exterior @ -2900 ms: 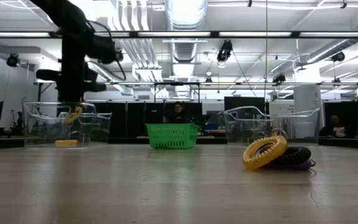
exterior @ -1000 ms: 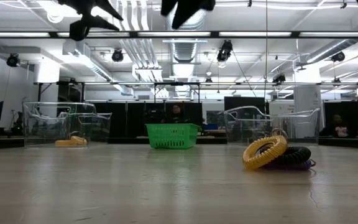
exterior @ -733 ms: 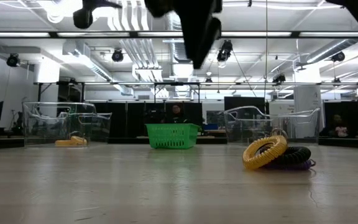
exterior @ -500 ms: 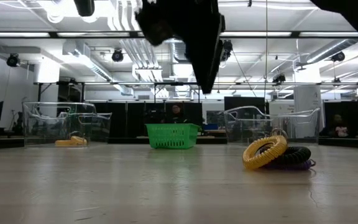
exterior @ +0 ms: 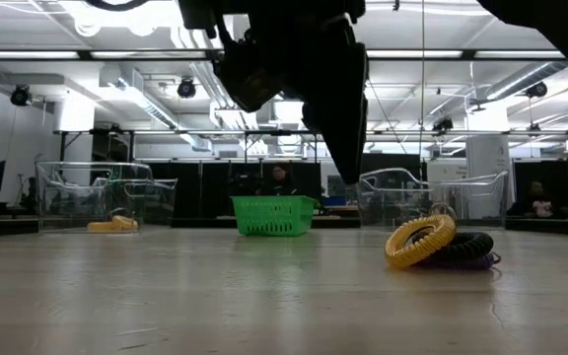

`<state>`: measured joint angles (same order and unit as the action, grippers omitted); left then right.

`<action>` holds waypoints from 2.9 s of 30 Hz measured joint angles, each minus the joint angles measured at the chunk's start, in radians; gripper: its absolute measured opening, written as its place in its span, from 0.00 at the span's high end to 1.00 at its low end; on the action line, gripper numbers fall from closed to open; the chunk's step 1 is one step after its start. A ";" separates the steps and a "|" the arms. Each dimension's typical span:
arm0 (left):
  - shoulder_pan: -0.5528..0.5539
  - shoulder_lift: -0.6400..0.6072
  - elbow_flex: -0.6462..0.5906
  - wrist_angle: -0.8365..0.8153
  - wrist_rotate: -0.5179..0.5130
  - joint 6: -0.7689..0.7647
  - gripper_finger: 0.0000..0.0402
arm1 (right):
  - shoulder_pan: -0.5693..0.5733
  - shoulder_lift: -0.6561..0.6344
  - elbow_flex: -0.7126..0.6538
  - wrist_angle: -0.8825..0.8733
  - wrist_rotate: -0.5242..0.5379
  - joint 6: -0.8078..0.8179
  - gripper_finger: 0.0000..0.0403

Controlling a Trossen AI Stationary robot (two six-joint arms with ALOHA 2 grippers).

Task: Sort spring keychains
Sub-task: Put the yellow spring keychain into the left transparent bin

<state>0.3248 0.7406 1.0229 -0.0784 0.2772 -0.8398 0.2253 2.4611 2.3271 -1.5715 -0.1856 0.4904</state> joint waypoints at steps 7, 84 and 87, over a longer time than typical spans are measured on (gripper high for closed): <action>-0.006 0.002 0.000 0.000 -0.001 -0.002 0.68 | 0.023 0.000 -0.071 0.001 -0.026 0.008 0.44; -0.058 0.159 -0.014 -0.049 -0.010 0.054 0.68 | -0.114 -0.452 -0.052 0.000 0.470 0.379 0.98; -0.075 0.209 -0.014 -0.050 -0.021 0.048 0.68 | -0.156 -0.472 -0.052 0.006 0.504 0.378 0.98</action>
<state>0.2502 0.9493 1.0084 -0.1283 0.2564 -0.7923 0.0691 1.9896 2.2749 -1.5653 0.3185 0.8684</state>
